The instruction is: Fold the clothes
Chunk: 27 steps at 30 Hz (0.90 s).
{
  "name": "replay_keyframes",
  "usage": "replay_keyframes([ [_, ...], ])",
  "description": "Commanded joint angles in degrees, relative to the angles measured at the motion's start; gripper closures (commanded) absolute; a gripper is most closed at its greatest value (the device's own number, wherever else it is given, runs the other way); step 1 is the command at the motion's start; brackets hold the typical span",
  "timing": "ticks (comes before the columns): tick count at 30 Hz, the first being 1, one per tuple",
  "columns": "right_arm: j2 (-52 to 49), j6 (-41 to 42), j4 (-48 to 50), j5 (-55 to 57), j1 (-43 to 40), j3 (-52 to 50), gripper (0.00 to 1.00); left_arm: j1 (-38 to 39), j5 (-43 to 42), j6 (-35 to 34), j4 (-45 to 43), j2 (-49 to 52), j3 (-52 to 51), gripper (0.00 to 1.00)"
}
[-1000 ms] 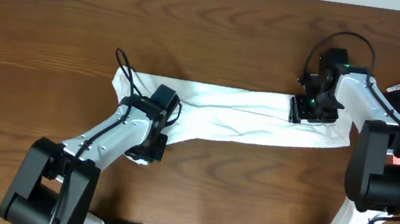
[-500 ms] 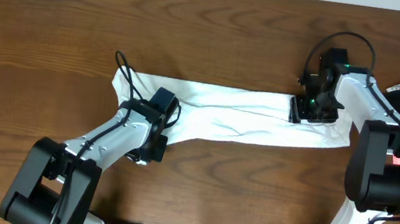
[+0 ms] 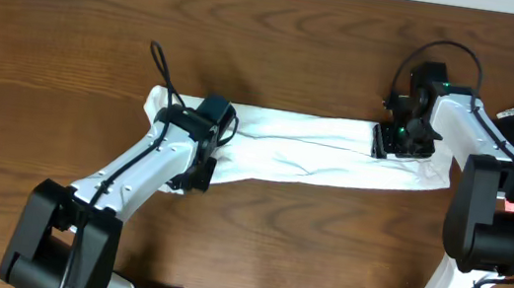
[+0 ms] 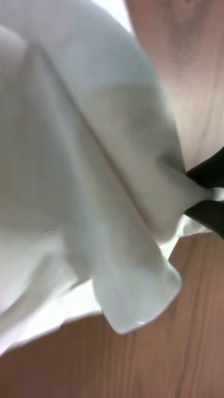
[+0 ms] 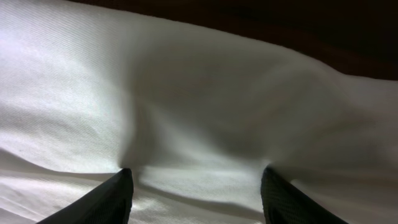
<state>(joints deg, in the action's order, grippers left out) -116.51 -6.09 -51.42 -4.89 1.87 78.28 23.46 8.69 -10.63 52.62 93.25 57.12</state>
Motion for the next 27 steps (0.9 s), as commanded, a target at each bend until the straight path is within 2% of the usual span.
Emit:
replay_keyframes([
  [1,-0.63,0.28,-0.20,1.64,-0.07,-1.18,0.36,0.07,4.92,0.59,-1.18,0.20,0.76,0.91],
  [5,-0.63,0.28,-0.20,1.64,-0.07,-1.18,0.36,-0.24,7.50,2.62,-4.48,0.20,0.76,0.87],
  [14,-0.63,0.26,-0.20,1.64,-0.09,-1.18,0.36,-2.71,7.48,5.05,-9.79,0.37,0.74,0.87],
  [27,-0.63,0.26,-0.24,1.66,-0.09,-1.18,0.36,-3.80,7.48,5.07,-14.27,1.16,-2.89,0.87],
])
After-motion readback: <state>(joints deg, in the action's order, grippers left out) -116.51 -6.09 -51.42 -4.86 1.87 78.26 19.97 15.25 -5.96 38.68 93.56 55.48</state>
